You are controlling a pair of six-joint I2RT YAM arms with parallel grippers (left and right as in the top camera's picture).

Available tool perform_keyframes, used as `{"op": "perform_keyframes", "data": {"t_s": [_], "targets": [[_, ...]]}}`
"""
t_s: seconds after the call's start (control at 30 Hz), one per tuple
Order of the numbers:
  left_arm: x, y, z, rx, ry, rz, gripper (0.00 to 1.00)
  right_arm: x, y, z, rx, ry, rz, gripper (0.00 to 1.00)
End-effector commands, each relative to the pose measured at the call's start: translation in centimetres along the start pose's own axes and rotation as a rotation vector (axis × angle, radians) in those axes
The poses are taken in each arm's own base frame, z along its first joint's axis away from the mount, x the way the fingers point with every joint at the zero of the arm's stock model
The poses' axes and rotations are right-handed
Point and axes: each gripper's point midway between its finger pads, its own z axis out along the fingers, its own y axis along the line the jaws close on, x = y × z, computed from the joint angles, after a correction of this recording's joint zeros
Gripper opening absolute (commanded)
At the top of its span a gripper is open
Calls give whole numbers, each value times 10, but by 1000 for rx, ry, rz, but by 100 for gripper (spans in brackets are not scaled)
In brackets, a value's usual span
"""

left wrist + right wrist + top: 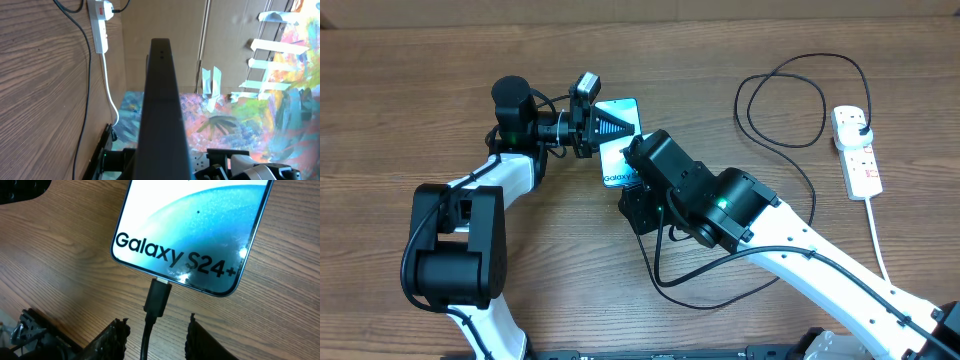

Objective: Plug charger to phone and switch on socket
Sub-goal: 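Align and push the USB-C plug into the phone's bottom port, then release the plug and lower the phone onto the table with the left gripper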

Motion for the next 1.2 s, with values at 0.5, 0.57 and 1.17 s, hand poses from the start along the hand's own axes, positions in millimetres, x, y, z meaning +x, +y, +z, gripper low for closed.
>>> {"op": "perform_keyframes", "data": {"t_s": [0.5,0.57,1.17], "targets": [[-4,-3,1,0,-8,34,4,8,7,14,50,10,3,22],[-4,-3,1,0,-7,34,4,9,6,19,57,21,3,22],[5,-4,7,4,48,73,4,-12,14,21,31,-63,-6,4]]}}
